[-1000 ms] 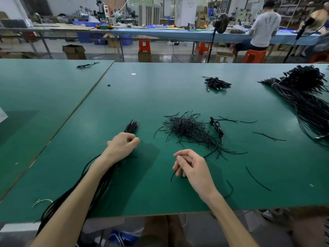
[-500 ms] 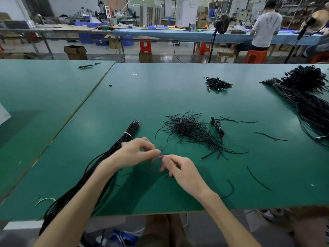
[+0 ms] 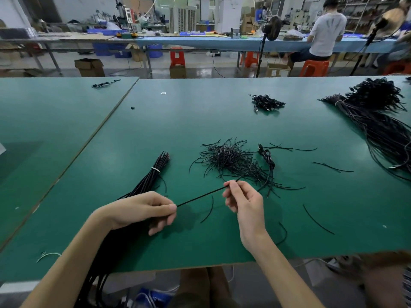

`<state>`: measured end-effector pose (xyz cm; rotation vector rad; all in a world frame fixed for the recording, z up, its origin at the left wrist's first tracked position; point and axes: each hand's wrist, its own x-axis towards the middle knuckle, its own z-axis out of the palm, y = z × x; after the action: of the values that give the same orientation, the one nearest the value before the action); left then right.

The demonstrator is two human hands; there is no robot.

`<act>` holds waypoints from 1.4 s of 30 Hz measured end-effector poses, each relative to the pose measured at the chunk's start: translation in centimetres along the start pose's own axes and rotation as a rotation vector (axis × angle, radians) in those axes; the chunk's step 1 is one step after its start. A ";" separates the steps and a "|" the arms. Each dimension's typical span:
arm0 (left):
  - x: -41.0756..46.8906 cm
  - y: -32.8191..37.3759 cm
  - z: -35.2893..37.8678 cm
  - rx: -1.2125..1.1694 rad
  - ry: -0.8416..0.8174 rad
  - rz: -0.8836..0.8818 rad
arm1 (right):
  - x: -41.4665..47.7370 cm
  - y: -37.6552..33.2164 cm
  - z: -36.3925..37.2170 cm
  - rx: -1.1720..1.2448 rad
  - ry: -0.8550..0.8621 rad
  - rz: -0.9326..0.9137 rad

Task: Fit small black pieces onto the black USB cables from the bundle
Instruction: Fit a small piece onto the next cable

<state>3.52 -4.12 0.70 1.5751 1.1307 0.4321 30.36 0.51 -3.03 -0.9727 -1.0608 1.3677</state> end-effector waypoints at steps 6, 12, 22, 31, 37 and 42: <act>1.0 0.3 0.8 0.039 0.208 0.066 | 0.1 -0.2 -0.1 0.016 -0.145 -0.003; 3.0 2.3 2.5 0.085 0.291 0.117 | -0.2 -0.3 0.4 -0.182 -0.305 -0.034; 3.6 1.7 4.9 0.083 0.276 0.110 | -0.6 -0.2 0.5 -0.210 -0.233 -0.106; 2.7 0.7 4.2 0.052 0.246 0.057 | 0.2 -0.2 -0.5 0.151 0.140 -0.016; 2.2 0.4 3.8 0.043 0.227 0.115 | 0.4 -0.2 -0.6 0.065 0.132 -0.056; 3.4 1.0 4.3 0.029 0.297 0.121 | -0.2 -0.5 0.2 -0.135 -0.172 -0.111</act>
<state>8.88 -3.67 -0.77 1.6467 1.2724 0.7527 30.32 0.35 -2.53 -0.8907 -1.3313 1.3194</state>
